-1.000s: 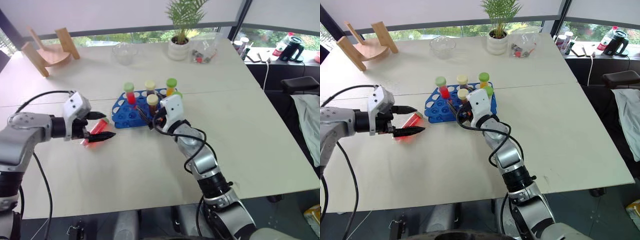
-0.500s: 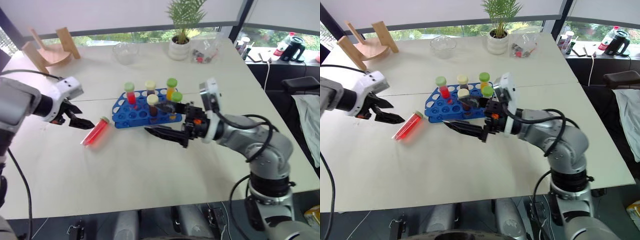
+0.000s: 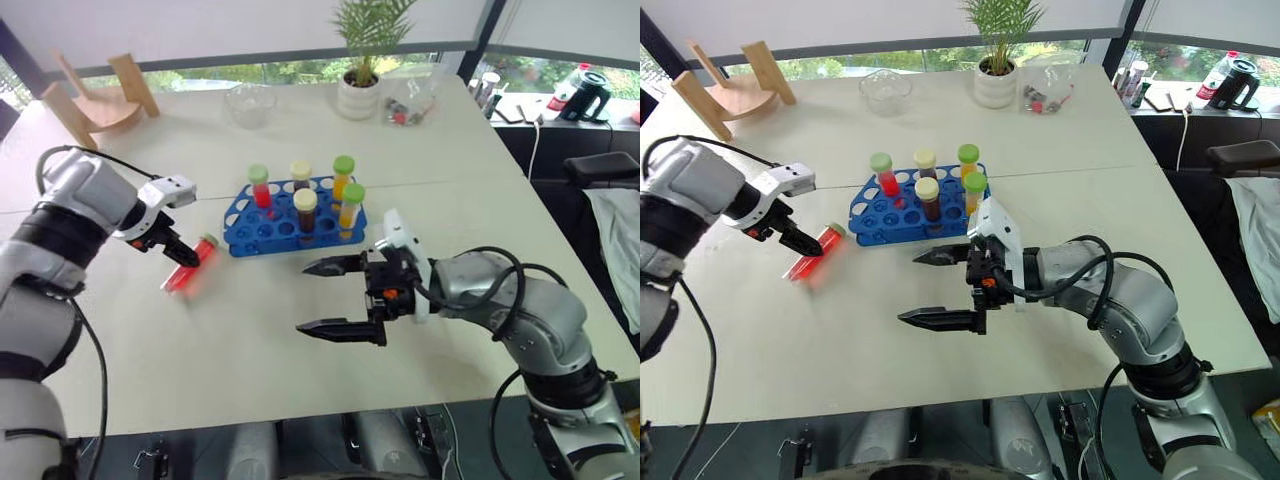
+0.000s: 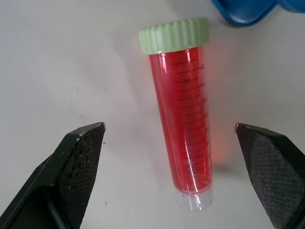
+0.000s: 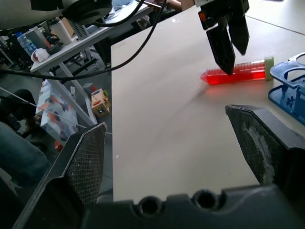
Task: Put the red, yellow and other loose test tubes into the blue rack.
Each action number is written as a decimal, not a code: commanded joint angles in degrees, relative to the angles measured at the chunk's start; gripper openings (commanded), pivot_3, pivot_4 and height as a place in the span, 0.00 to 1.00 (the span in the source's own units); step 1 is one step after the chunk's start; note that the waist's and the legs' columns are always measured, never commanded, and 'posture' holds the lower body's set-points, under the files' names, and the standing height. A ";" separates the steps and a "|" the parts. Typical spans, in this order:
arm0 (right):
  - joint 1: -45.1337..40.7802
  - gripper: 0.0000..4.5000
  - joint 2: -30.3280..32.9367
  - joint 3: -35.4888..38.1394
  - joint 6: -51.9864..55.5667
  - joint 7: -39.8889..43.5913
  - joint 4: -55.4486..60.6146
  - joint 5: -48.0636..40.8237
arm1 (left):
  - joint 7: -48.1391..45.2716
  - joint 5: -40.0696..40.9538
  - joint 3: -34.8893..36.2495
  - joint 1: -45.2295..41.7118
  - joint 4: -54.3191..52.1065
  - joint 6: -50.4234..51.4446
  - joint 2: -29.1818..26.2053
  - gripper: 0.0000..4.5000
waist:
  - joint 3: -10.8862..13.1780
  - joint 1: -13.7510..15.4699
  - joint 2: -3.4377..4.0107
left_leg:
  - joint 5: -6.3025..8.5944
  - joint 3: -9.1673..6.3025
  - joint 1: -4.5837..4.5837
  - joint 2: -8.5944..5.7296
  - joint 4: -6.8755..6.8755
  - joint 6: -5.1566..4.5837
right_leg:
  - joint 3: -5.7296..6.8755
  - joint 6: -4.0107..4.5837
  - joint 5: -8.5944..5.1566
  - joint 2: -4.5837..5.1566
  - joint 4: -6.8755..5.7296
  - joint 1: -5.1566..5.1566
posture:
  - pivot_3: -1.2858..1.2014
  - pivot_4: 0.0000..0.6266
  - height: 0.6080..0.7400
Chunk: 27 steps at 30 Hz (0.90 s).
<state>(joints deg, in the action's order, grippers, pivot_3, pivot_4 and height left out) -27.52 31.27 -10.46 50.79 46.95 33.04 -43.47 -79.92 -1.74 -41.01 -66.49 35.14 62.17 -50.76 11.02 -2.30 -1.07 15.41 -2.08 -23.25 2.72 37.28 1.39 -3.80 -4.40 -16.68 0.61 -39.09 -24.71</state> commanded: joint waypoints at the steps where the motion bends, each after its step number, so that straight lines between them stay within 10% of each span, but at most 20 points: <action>1: 0.51 0.98 -1.43 0.27 -1.62 -1.93 1.16 0.44 | 0.05 -1.58 1.24 -3.24 7.24 -0.83 3.98 1.00 | -0.01 0.17 -0.02 | 0.00 0.00 -0.01 0.00 0.01 0.00 | 0.01 0.00 0.00 0.01 0.00 0.00 | 0.52 0.24 1.00; 10: 3.36 1.00 -1.15 0.71 -1.25 -4.55 2.94 -0.23 | 0.17 -4.78 2.61 -2.79 10.61 -4.42 7.91 0.19 | -0.02 0.11 -0.03 | 0.00 -0.03 -0.02 -0.01 0.04 0.01 | 0.03 0.00 0.00 0.02 -0.02 0.00 | 0.52 0.24 1.00; 15: 5.43 1.00 2.08 1.44 -2.40 -2.84 1.76 1.20 | 1.90 -4.50 8.05 -2.14 10.56 -9.16 3.66 0.18 | -0.01 -0.06 -0.04 | 0.00 -0.04 -0.03 -0.01 0.04 0.00 | 0.03 0.00 0.00 0.01 -0.01 -0.01 | 0.52 0.24 1.00; 19: 7.65 1.00 5.32 5.08 -4.37 -0.16 1.42 0.23 | 9.41 10.38 35.64 9.28 6.74 -35.59 -2.75 0.18 | -0.01 -0.64 -0.03 | 0.00 0.03 0.06 0.09 -0.04 0.01 | -0.07 0.01 0.01 0.01 -0.03 -0.04 | 0.52 0.24 1.00; 22: 7.51 1.00 6.59 6.92 -5.03 1.65 0.45 -0.48 | 5.76 25.40 52.86 15.36 -0.51 -26.20 -3.31 0.18 | -0.01 -0.19 -0.05 | -0.03 0.01 -0.08 0.13 -0.03 0.05 | -0.02 0.02 0.01 0.01 -0.08 -0.20 | 0.52 0.24 1.00; 27: 3.24 1.00 8.67 9.02 -4.23 2.43 -4.47 0.36 | 25.32 36.51 67.73 23.99 -22.92 -22.11 10.67 0.18 | -0.02 1.84 -0.04 | -0.03 0.00 -0.01 -0.03 0.30 0.06 | 0.09 -0.11 0.07 0.27 -0.04 0.18 | 0.52 0.24 1.00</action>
<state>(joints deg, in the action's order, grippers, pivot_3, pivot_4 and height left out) -22.69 39.51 -3.42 47.06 48.92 28.55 -42.79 -60.60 31.19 23.95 -43.07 18.53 40.52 -42.84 11.00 -0.46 -1.11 15.39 -2.16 -23.27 2.68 37.84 1.45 -3.66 -4.61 -16.55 0.90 -39.12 -24.40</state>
